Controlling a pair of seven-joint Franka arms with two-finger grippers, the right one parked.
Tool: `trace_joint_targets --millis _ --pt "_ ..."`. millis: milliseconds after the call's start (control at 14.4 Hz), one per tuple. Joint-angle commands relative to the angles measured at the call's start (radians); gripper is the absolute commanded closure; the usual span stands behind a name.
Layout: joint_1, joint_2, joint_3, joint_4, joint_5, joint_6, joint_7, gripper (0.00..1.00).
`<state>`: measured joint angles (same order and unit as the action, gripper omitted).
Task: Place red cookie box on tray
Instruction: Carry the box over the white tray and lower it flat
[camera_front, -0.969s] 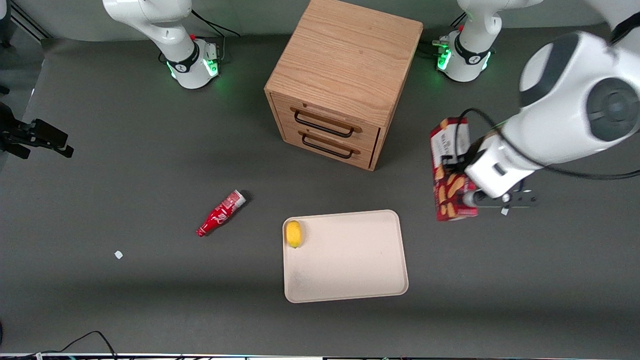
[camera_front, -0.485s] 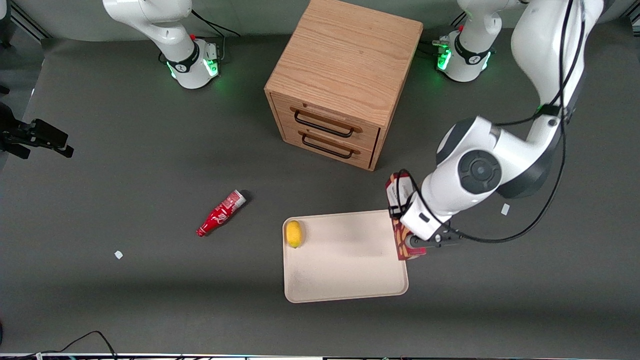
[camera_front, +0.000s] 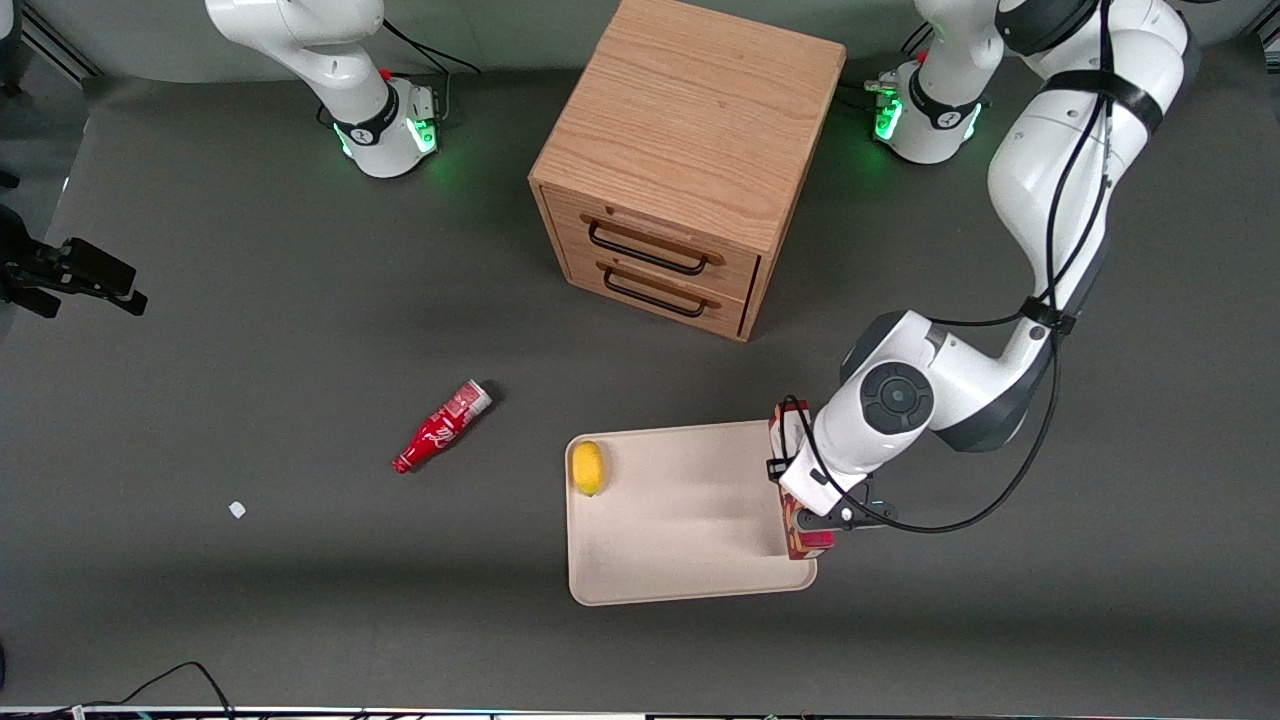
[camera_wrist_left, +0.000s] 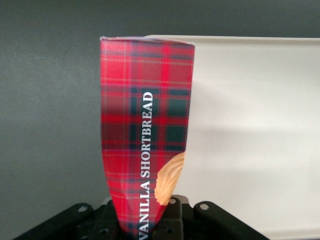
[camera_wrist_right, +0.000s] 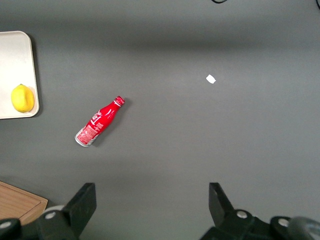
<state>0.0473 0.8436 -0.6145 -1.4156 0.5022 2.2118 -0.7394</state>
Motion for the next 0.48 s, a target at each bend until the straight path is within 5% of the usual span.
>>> trace_joint_targets --millis 0,415 --pt "-0.010 0.018 -0.005 0.009 0.073 0.017 -0.067 1.00" --pt "-0.023 0.045 -0.005 0.009 0.127 0.045 -0.126 1.00"
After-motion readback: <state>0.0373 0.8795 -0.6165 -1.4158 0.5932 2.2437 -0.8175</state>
